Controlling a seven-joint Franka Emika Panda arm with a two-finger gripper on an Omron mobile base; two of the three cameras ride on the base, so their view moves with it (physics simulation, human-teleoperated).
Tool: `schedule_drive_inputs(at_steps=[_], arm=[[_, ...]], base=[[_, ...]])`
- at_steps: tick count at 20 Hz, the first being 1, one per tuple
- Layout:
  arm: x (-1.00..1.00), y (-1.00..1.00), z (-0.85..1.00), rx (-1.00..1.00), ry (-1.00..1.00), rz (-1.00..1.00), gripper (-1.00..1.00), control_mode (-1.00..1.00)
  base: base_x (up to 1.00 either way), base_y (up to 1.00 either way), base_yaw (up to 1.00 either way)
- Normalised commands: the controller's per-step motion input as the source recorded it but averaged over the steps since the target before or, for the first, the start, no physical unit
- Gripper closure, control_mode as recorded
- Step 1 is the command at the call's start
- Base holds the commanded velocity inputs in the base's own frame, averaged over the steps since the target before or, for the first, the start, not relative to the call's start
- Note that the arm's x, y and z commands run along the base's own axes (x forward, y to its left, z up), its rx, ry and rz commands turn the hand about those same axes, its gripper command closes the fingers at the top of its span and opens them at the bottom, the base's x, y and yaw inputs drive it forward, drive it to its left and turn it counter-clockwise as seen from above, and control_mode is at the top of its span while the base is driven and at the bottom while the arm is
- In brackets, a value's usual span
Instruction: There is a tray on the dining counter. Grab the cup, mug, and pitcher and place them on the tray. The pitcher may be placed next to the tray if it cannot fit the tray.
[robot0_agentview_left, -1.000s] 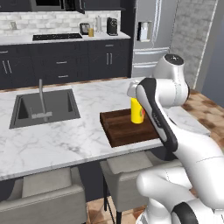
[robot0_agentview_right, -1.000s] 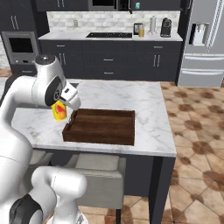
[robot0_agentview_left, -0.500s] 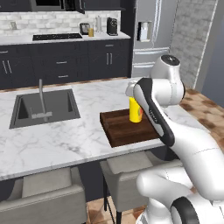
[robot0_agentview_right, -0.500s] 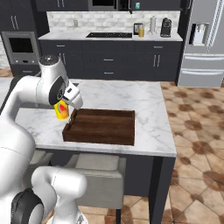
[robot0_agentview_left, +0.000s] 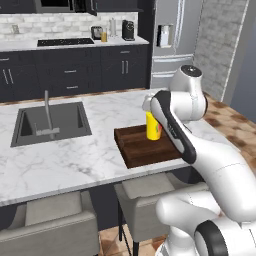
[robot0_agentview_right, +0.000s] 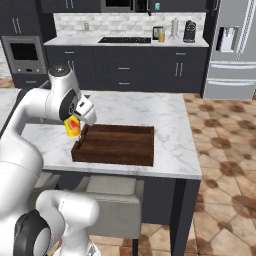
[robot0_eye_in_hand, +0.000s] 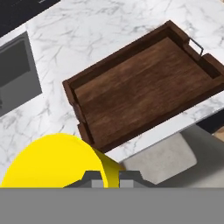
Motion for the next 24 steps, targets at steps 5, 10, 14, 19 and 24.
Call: schedule_drive_inputs(at_steps=[5, 10, 14, 19, 24], arm=[[0.1, 0.0, -0.14, 0.0, 0.0, 0.0, 1.0, -1.0], [0.04, 0.0, -0.13, 0.0, 0.0, 0.0, 1.0, -1.0], [0.02, 0.0, -0.11, 0.0, 0.0, 0.0, 1.0, -1.0], [0.0, 0.0, -0.1, 0.0, 0.0, 0.0, 1.0, -1.0], [0.0, 0.0, -0.11, 0.0, 0.0, 0.0, 1.0, -1.0]], base=[[0.0, 0.0, 0.0], [0.0, 0.0, 0.0], [0.0, 0.0, 0.0], [0.0, 0.0, 0.0], [0.0, 0.0, 0.0]])
